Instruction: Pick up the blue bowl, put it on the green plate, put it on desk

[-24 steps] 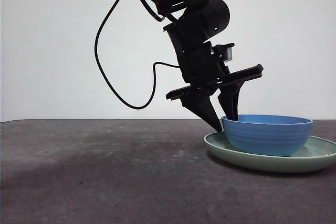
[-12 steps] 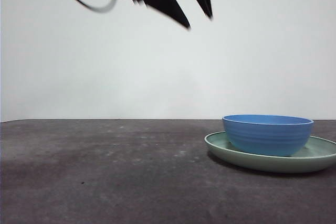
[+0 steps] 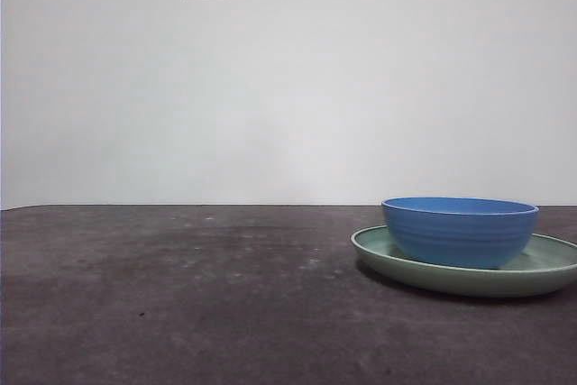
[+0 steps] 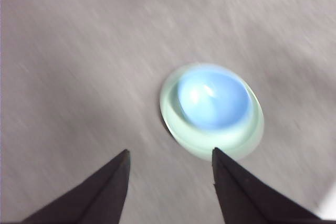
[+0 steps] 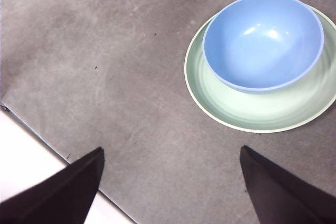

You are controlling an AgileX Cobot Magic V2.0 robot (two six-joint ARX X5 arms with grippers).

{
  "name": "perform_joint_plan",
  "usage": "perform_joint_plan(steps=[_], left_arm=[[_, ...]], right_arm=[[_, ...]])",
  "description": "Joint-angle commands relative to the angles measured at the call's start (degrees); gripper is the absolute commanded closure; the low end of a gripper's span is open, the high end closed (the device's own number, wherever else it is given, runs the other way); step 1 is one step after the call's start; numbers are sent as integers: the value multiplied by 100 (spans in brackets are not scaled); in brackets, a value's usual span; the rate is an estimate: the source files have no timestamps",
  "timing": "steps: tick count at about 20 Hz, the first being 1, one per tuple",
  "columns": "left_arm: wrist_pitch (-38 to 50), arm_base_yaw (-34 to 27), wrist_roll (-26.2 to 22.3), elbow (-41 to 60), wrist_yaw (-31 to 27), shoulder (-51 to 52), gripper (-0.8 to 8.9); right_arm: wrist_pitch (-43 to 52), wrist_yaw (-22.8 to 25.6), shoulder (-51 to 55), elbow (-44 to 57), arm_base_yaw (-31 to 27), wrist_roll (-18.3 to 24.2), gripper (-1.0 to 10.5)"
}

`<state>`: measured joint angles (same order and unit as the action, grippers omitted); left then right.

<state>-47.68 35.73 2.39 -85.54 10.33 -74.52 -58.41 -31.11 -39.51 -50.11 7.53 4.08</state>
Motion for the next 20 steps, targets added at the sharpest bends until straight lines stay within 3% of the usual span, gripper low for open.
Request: perform_joint_plan(steps=[1, 9, 18, 20], left_arm=[[326, 24, -70, 855, 363, 636, 559], [837, 28, -61, 3084, 1545, 1937, 564], [999, 28, -63, 3226, 1676, 1947, 565], [997, 28, -61, 3226, 1676, 1947, 564]], right_arm=[[46, 4, -35, -116, 22, -42, 531], [44, 4, -35, -116, 22, -42, 531], [42, 39, -46, -116, 22, -127, 531], [52, 433, -50, -116, 22, -402, 532]])
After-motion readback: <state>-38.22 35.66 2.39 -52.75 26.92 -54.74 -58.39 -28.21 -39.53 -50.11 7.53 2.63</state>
